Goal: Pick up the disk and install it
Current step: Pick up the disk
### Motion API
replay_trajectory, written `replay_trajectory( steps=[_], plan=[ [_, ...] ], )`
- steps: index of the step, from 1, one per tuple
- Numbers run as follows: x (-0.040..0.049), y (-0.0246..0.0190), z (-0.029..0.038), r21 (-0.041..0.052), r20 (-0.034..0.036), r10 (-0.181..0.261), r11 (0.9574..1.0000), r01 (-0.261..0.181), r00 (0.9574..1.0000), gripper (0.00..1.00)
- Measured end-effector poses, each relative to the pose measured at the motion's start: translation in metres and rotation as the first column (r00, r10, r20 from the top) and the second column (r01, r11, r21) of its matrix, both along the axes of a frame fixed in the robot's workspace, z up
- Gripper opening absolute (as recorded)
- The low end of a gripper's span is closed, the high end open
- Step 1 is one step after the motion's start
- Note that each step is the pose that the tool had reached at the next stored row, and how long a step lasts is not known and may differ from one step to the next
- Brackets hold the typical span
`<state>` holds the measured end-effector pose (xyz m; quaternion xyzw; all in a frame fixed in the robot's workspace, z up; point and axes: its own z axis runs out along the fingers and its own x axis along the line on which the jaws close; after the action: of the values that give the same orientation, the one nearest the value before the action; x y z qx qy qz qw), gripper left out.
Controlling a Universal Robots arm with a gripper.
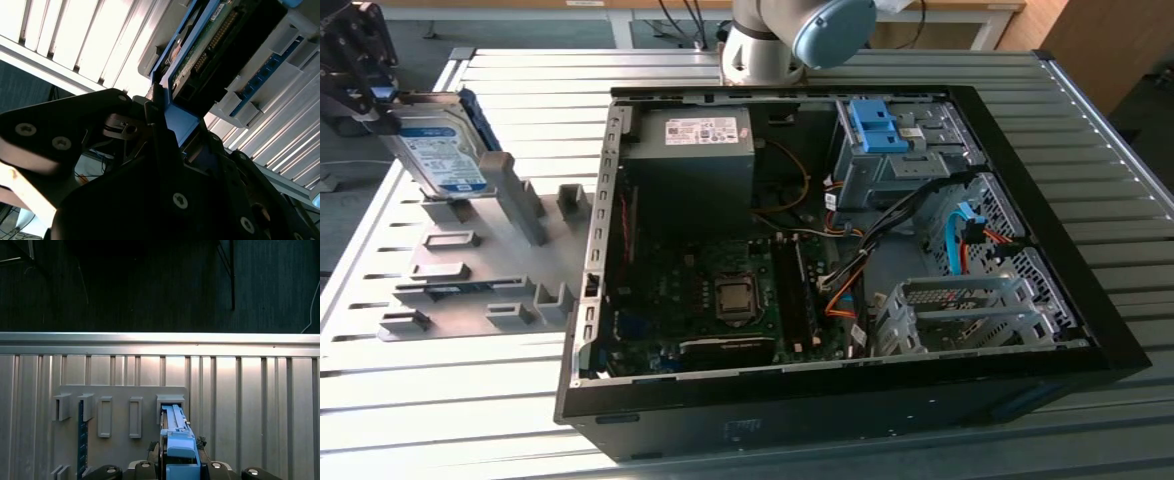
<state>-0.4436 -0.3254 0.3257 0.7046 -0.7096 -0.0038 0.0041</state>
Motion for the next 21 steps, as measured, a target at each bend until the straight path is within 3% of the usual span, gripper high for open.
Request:
replay_trajectory(
  steps=[6, 21],
  plan=[
    [0.0000, 0.0000, 0.0017, -0.0002, -0.0003, 0.000, 1.0000, 0.000, 1.0000, 0.37],
    [0.0000, 0.0000, 0.0196, 0.0000, 0.0001, 0.000, 1.0000, 0.000, 1.0000, 0.37]
  ],
)
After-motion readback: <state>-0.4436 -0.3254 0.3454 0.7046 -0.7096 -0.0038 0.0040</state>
